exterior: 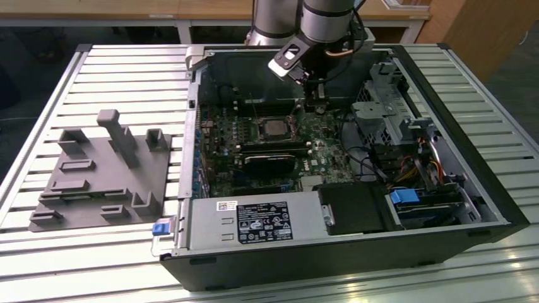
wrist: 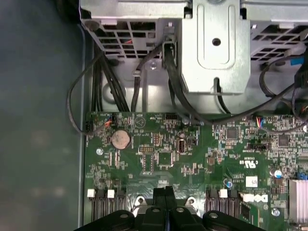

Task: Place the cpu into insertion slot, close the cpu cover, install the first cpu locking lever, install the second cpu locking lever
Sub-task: 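Close the cpu cover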

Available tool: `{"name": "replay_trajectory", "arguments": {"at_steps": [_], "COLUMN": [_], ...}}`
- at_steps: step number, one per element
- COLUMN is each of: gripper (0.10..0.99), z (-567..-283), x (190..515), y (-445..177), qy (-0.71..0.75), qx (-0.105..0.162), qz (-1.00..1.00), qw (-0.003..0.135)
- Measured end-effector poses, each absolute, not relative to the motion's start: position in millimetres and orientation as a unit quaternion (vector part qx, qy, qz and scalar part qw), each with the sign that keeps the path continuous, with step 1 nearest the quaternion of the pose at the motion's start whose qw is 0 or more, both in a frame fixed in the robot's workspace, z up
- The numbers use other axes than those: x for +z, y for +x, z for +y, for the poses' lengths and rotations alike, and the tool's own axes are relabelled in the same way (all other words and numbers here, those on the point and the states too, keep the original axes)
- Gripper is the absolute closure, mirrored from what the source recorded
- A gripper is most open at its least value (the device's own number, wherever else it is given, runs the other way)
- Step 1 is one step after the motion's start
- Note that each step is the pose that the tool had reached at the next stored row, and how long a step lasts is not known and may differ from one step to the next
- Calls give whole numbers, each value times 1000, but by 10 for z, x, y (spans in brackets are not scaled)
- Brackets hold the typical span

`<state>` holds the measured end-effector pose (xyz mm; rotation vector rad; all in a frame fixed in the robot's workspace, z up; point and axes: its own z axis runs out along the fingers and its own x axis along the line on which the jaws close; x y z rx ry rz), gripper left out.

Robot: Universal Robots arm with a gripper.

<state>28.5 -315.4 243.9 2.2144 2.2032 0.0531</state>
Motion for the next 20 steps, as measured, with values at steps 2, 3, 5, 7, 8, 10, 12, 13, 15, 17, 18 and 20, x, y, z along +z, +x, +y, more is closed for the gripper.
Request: {"name": "replay_trajectory", "arguments": {"at_steps": [2,3,5,7,8,10,12,13,15,17,18,20], "gripper": [965,965,965,965,965,965,965,965,965,965,965,965], "z": [-3154,-3155,-3155,-3154,-3155,-3154,-3155,-3155,-3155,-3154,-3154,-3154], "x": [2439,2439,2439,2439,2439,2439,2439,2438,2438,2438,2437,2435], "y": [257,244,217,188,171,136,102,85,52,22,8,-18], "qy": [709,709,709,709,709,709,709,709,709,709,709,709], "qx": [17,17,17,17,17,17,17,17,17,17,17,17], "qz": [705,705,705,705,705,705,705,705,705,705,705,705], "qw": [9,9,9,9,9,9,9,9,9,9,9,9]}}
